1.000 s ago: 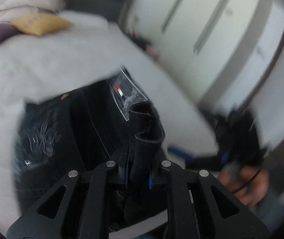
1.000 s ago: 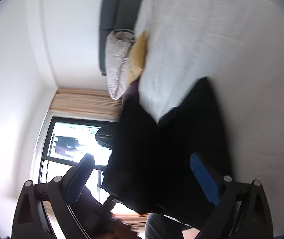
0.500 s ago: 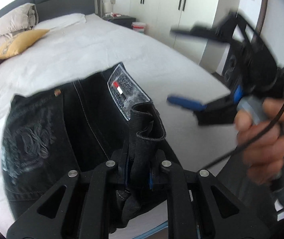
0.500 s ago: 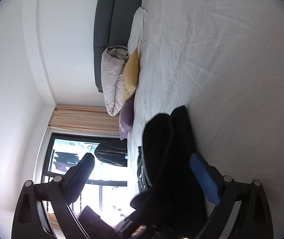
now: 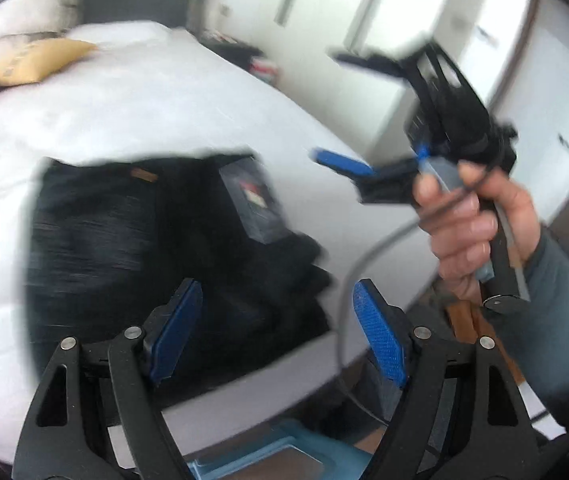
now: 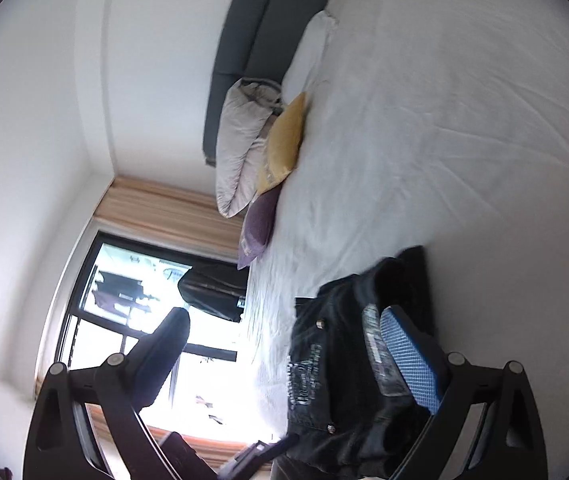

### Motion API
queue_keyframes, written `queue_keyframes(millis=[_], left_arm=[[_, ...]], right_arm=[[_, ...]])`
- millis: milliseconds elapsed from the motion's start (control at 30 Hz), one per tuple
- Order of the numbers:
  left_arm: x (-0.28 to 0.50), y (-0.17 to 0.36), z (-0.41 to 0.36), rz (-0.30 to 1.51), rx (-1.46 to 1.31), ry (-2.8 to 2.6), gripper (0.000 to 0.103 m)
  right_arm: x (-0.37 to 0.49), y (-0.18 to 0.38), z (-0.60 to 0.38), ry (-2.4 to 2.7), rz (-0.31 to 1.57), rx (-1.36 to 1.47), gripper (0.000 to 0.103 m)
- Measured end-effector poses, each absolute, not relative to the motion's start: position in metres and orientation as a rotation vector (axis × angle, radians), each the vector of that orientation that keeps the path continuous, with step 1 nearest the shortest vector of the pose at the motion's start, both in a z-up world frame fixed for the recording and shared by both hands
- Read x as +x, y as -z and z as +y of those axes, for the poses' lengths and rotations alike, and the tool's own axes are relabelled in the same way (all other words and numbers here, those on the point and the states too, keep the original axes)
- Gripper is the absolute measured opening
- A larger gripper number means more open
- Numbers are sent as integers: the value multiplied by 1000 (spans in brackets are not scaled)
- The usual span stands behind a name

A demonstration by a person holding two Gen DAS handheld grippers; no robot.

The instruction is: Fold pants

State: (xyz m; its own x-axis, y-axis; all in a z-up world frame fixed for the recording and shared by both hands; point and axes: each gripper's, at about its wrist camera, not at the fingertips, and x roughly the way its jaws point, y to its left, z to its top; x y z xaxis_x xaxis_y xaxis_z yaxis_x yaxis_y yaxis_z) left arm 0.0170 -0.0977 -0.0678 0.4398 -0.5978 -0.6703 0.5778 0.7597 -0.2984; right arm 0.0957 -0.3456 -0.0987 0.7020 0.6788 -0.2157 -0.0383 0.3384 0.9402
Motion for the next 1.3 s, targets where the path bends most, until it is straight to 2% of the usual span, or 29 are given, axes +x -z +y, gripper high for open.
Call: queue_keyframes(millis=[200,333,400,467,500,600,633,667,733,833,900,1033,1067,1133,1233,1300], left_arm=[[70,48,-8,794,-153,564,78],[119,58,3,830,-252,584,78],[128,77,-7,872,-297,616,78],[133,103,-15,941,-276,612,78],[133,120,-17,976,-268,574,77],[123,136,-9,944,-265,588,77],[121,133,-7,944,-244,586,77],[121,128,-6,946,-235,578,77],[124,114,-1,911,-272,594,77],[133,92,3,835,-290,613,77],[138,98,-1,873,-273,626,77],[116,126,-6,947,-214,631,77],[110,136,-5,943,-194,625,77],[101,137,-3,912,-172,620,77],[104,122,2,909,-176,609,77],[110,102,8,850,-194,610,77]], right_arm=[[139,88,-291,-692,738,1110,98],[167,120,-249,-733,862,1093,98],[174,150,-248,-637,941,1067,78],[170,172,-265,-594,957,1081,30],[165,180,-279,-568,948,1106,22],[143,191,-320,-431,923,1117,21],[135,188,-330,-398,912,1120,24],[128,180,-334,-368,903,1090,45],[116,153,-334,-386,836,1047,75],[113,117,-305,-587,787,1013,76],[109,108,-282,-679,815,955,77],[87,145,-260,-684,960,850,77],[80,162,-267,-638,986,862,63],[63,182,-290,-624,932,967,45],[45,176,-315,-577,920,968,49],[41,158,-323,-533,920,926,77]])
